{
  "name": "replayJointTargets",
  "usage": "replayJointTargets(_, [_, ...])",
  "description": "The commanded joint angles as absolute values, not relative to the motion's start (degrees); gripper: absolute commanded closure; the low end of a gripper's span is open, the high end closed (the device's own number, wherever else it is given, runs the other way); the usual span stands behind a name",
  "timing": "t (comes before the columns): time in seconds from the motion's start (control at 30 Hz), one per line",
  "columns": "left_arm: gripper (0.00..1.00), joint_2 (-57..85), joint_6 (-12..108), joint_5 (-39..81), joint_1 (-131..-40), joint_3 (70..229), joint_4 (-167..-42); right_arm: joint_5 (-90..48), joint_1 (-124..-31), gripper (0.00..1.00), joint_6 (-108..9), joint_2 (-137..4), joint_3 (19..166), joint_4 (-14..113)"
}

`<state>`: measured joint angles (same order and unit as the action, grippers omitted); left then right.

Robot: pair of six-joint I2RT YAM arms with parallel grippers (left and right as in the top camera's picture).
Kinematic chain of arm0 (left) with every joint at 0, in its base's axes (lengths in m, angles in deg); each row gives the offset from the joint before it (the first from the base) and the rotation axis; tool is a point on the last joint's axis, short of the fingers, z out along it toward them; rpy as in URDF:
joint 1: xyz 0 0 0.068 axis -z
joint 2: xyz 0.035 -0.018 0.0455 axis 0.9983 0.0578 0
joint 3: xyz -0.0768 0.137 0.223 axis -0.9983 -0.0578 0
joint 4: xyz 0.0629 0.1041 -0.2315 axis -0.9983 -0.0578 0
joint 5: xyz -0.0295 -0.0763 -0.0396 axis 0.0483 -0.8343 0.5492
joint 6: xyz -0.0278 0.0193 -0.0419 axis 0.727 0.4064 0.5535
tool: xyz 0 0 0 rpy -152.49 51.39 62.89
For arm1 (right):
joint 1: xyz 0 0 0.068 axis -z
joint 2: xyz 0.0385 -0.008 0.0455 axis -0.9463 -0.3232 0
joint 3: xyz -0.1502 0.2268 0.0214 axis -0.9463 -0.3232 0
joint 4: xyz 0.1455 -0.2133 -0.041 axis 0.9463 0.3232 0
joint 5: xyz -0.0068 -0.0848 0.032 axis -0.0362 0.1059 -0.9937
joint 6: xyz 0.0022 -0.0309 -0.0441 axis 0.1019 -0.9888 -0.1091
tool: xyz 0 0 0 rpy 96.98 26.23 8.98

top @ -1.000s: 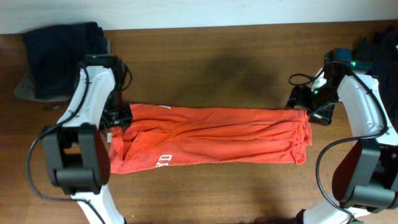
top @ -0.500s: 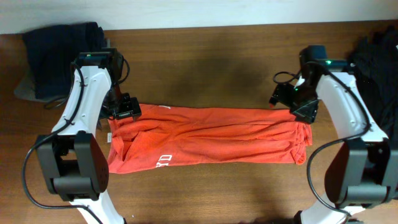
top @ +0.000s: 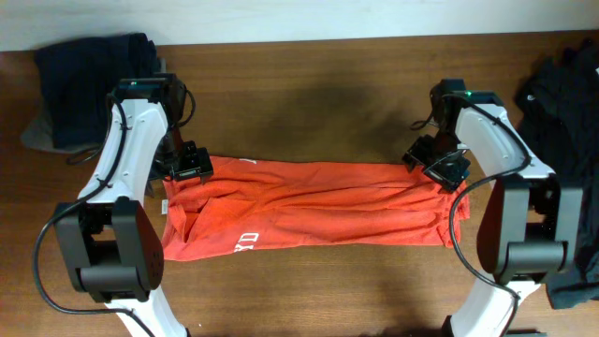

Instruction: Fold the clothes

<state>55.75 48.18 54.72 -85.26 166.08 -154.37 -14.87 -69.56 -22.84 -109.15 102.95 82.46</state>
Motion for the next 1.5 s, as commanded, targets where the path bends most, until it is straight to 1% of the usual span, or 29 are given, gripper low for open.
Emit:
replayJointTargets(0.0, [0.01,55.29,48.12,54.33,-85.34,166.10,-154.48,-12.84,-69.19,0.24,-20.98,-109.74,102.64,82.66])
replayJointTargets(0.17, [0.01,55.29,48.12,54.33,-85.34,166.10,-154.48,-9.54,-69.12,0.25,-20.35,-110.18,102.20,82.74])
replayJointTargets(0.3, [0.01,55.29,48.12,54.33,-85.32,166.10,-154.48,-9.41,-68.68,0.31,-19.48,-110.20,100.26,81.91])
replayJointTargets(0.47, [0.01,55.29,48.12,54.33,-85.32,166.10,-154.50,-9.41,-67.70,0.32,-19.50,-110.22,96.87,79.46])
replayJointTargets(0.67, [0.01,55.29,48.09,54.33,-85.34,166.10,-154.50,-9.60,-66.21,0.41,-19.56,-110.18,96.17,79.03])
replayJointTargets(0.73, [0.01,55.29,48.09,54.35,-85.34,166.10,-154.50,-9.60,-65.80,0.45,-19.85,-110.18,96.17,79.14])
replayJointTargets(0.8, [0.01,55.29,48.09,54.35,-85.34,166.10,-154.48,-9.65,-65.43,0.47,-19.96,-110.16,96.41,79.79])
replayJointTargets(0.83, [0.01,55.29,48.09,54.35,-85.34,166.10,-154.48,-9.60,-65.30,0.49,-19.98,-110.16,96.74,80.32])
replayJointTargets(0.93, [0.01,55.31,48.09,54.35,-85.34,166.10,-154.28,-9.58,-65.03,0.62,-21.27,-110.00,98.33,81.76])
replayJointTargets(1.1, [0.01,55.31,48.09,54.35,-85.34,166.10,-154.04,-9.41,-65.01,0.76,-21.51,-109.46,101.02,84.78])
replayJointTargets(1.17, [0.01,55.29,48.09,54.33,-85.34,166.10,-154.04,-9.36,-65.01,0.84,-21.51,-109.46,101.22,85.06])
replayJointTargets(1.2, [0.01,55.29,48.09,54.33,-85.34,166.10,-154.04,-9.36,-64.99,0.86,-21.51,-109.46,101.22,85.08])
replayJointTargets(1.33, [0.01,55.29,48.09,54.35,-85.34,166.10,-154.06,-9.15,-65.01,0.87,-22.43,-109.44,101.24,85.80])
replayJointTargets(1.37, [0.01,55.29,48.09,54.35,-85.34,166.10,-154.06,-9.10,-64.99,0.89,-22.82,-109.44,101.35,86.26])
replayJointTargets(1.43, [0.01,55.29,47.83,54.35,-85.34,166.10,-154.04,-8.49,-65.01,0.96,-22.80,-109.44,101.57,87.44])
replayJointTargets(1.47, [0.01,55.29,47.53,54.33,-85.34,166.10,-154.02,-8.18,-65.01,0.96,-22.80,-109.44,101.79,88.16])
